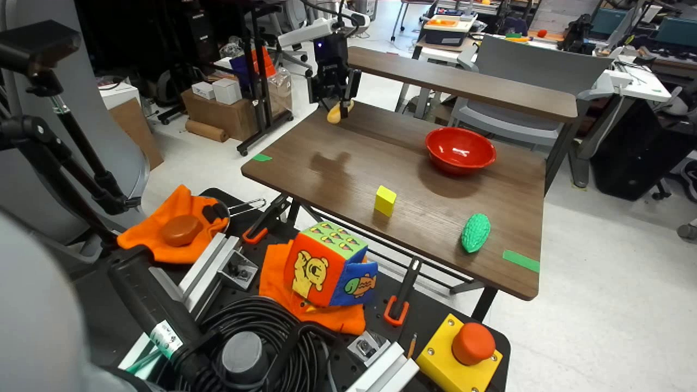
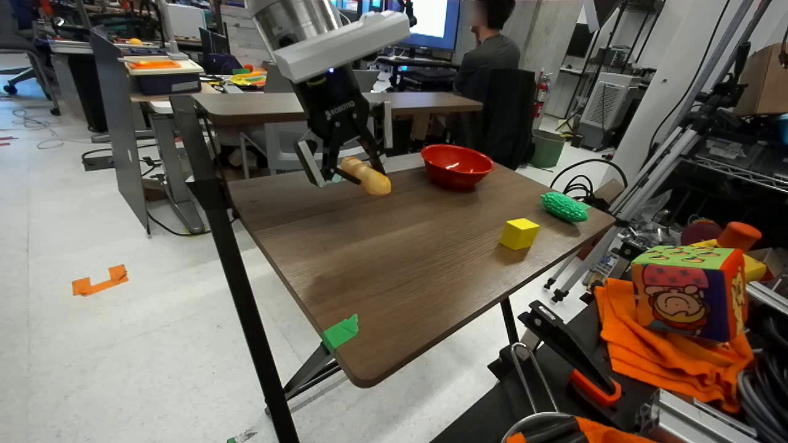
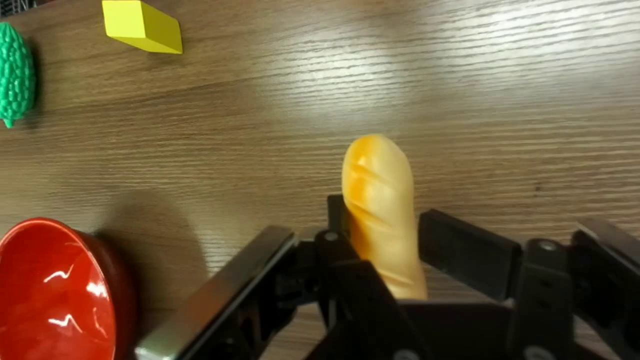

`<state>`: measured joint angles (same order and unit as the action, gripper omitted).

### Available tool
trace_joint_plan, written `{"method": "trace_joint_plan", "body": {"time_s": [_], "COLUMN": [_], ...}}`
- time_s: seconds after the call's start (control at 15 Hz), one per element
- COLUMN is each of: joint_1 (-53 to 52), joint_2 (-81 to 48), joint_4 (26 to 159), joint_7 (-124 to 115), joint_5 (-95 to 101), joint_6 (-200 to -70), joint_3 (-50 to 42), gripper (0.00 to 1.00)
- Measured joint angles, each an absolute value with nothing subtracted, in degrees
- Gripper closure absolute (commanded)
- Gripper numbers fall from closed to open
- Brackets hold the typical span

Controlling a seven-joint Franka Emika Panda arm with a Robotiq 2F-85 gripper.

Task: Move the plastic bread to the right.

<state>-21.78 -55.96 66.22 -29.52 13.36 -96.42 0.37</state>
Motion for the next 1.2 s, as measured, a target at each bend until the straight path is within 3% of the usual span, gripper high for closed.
{"method": "trace_joint_plan", "body": {"time_s": [0.73,1.13,1.2], "joint_1": [-19.11,-19.15,-19.13], "joint_2": [-75.37,-81.65,-82.55], "joint_4": [38.03,30.44,29.43], "joint_7": [-30.44,-29.78,-29.48], "joint_5": [12.41,12.42,12.44], "joint_6": [-80.13,-77.30,-76.39], "joint_3": [-1.77,-4.08,-4.71], "gripper": [0.86,0.86,0.36]}}
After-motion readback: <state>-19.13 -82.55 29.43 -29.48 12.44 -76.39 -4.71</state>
